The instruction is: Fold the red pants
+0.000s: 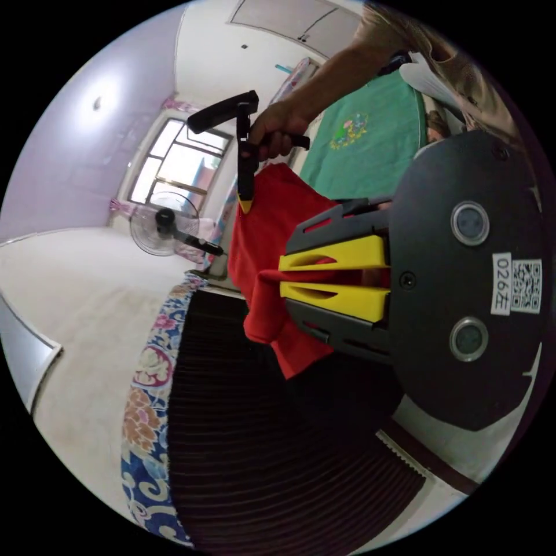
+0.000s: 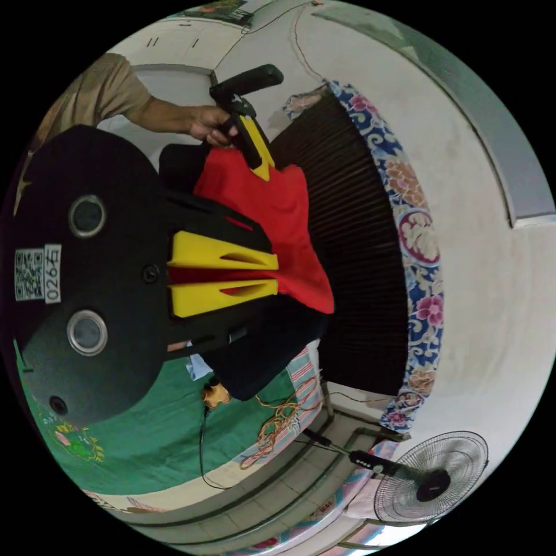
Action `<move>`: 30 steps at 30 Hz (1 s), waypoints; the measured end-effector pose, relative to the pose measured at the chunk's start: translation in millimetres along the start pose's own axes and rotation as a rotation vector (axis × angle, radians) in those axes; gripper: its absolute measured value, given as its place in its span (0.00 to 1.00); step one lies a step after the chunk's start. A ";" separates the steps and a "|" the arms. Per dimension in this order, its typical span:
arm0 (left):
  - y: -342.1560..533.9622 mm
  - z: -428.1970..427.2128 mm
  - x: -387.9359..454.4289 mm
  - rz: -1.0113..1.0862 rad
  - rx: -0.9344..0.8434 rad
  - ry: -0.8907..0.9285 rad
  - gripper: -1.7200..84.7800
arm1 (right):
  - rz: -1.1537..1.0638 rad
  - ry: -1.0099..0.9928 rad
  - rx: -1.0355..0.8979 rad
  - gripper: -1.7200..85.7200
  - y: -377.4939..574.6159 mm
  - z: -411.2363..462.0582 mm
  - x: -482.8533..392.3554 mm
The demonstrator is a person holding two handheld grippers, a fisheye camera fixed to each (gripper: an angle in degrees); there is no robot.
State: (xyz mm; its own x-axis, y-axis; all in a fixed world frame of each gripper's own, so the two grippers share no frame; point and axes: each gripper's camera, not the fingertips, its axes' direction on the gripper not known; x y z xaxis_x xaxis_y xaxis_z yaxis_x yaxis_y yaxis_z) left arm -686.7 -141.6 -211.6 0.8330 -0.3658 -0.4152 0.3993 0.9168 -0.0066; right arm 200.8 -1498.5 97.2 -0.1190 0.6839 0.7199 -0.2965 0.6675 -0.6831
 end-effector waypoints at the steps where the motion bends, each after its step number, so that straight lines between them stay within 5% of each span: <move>1: 1.5 -6.4 11.0 0.008 0.043 0.037 0.04 | -0.005 -0.001 0.024 0.01 4.3 -14.3 -1.6; 6: -8.4 4.6 94.4 0.152 0.051 0.184 0.04 | 0.064 -0.039 0.186 0.01 90.7 -150.4 26.6; 11: 5.7 100.2 238.2 0.293 -0.056 0.572 0.05 | 0.320 0.082 0.297 0.01 252.8 -261.4 112.9; 15: 56.6 225.4 342.6 0.333 -0.315 0.602 0.03 | 0.615 0.450 0.010 0.03 426.9 -285.3 207.4; 18: 94.5 308.1 377.4 0.237 -0.471 0.566 0.03 | 0.772 0.449 -0.043 0.05 529.7 -298.6 243.4; 26: 180.2 431.6 415.0 0.242 -0.675 0.317 0.13 | 0.525 0.340 -0.073 0.08 547.7 -259.4 233.9; 30: 216.0 472.0 422.5 0.215 -0.802 0.381 0.13 | 0.339 0.347 -0.055 0.10 544.7 -216.8 183.2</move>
State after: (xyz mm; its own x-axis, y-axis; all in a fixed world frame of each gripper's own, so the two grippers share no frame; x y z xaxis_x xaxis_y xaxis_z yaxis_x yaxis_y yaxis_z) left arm -67.8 -173.8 40.9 0.6190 -0.2270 -0.7519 -0.2548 0.8475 -0.4657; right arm 223.0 -945.7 -169.7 0.1257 0.9172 0.3782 -0.2437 0.3981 -0.8844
